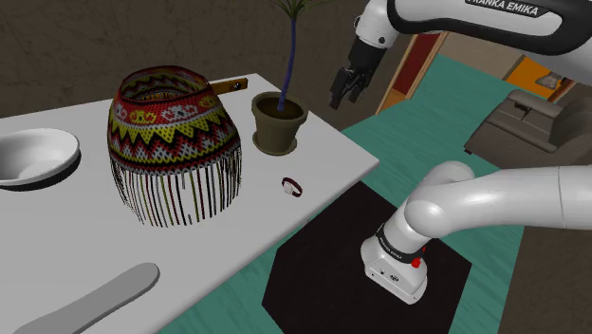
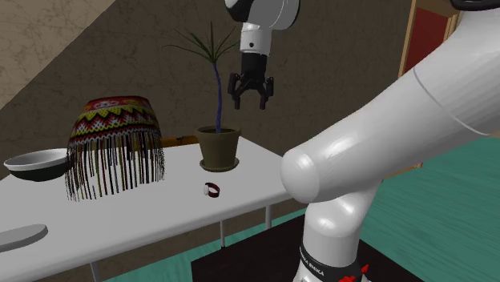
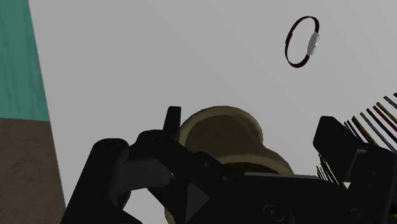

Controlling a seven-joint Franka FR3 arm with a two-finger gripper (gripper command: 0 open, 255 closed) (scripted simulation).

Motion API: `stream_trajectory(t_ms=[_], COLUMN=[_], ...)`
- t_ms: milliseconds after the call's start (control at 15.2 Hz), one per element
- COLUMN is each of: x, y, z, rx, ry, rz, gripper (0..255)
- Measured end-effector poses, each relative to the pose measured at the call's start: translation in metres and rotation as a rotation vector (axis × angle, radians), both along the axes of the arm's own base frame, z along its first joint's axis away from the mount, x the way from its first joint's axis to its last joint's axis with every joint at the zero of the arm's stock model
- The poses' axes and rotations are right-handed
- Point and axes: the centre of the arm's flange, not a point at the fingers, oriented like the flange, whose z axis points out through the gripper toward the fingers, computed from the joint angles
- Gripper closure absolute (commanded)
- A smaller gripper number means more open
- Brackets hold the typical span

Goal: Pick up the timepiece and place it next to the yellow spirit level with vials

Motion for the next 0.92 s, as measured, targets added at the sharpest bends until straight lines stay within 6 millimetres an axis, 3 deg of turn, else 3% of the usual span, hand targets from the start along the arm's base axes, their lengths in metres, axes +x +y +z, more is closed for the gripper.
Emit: stream_trajectory(t_ms=[132,264,924], x=[-0.001,-0.005,-0.022], y=[0.003,0.013,0.083], z=[-0.005,-0.023,-0.126], rx=[0.004,0.017,0.100], ry=[-0.002,-0.010,-0.058], rz=[-0.002,-0.007,-0.041], gripper=[0,0,0])
